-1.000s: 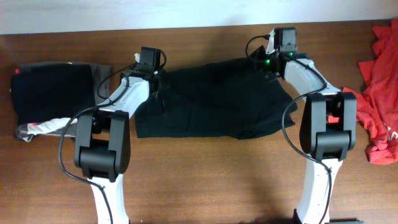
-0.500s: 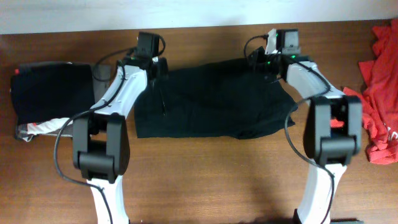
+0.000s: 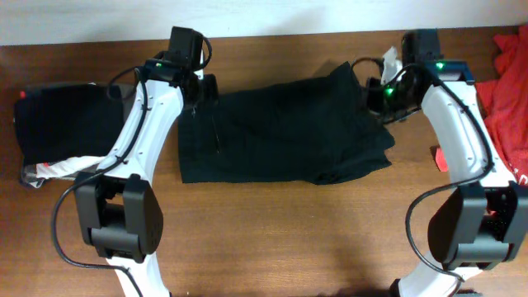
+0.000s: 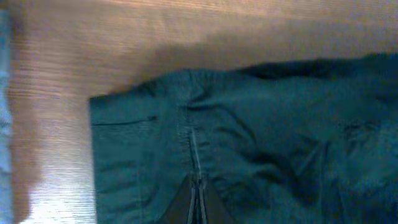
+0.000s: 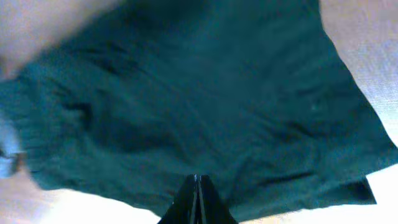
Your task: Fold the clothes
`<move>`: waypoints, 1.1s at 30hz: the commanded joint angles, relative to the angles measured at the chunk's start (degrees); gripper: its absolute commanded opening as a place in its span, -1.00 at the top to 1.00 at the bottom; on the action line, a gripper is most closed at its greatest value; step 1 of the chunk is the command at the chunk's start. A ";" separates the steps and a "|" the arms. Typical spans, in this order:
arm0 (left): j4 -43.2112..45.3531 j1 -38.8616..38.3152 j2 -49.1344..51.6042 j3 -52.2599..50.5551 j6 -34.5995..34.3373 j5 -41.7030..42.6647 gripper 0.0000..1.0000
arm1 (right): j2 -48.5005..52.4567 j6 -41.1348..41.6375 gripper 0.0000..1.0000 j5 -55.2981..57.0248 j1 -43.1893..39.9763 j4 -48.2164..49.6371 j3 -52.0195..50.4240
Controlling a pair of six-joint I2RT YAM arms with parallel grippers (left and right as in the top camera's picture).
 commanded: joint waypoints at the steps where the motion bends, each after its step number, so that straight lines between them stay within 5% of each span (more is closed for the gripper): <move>1: 0.90 -0.55 1.75 -2.60 0.63 2.75 0.90 | 1.70 0.00 0.92 3.72 0.39 2.67 -5.44; 6: 2.29 -1.18 3.87 -5.66 0.63 2.75 0.88 | 2.58 -0.17 0.92 3.69 0.57 12.98 -17.51; 20: 1.70 -1.18 8.72 -6.49 0.68 2.73 0.97 | 2.78 0.50 0.92 9.68 0.50 17.03 -32.59; 27: 1.70 -1.16 5.44 -1.16 0.66 3.67 1.00 | -0.90 -2.62 0.92 2.60 0.13 7.04 -22.84; 33: 8.87 -1.31 4.31 1.07 0.63 13.05 1.00 | -2.78 -2.97 0.92 2.51 0.17 3.13 -10.14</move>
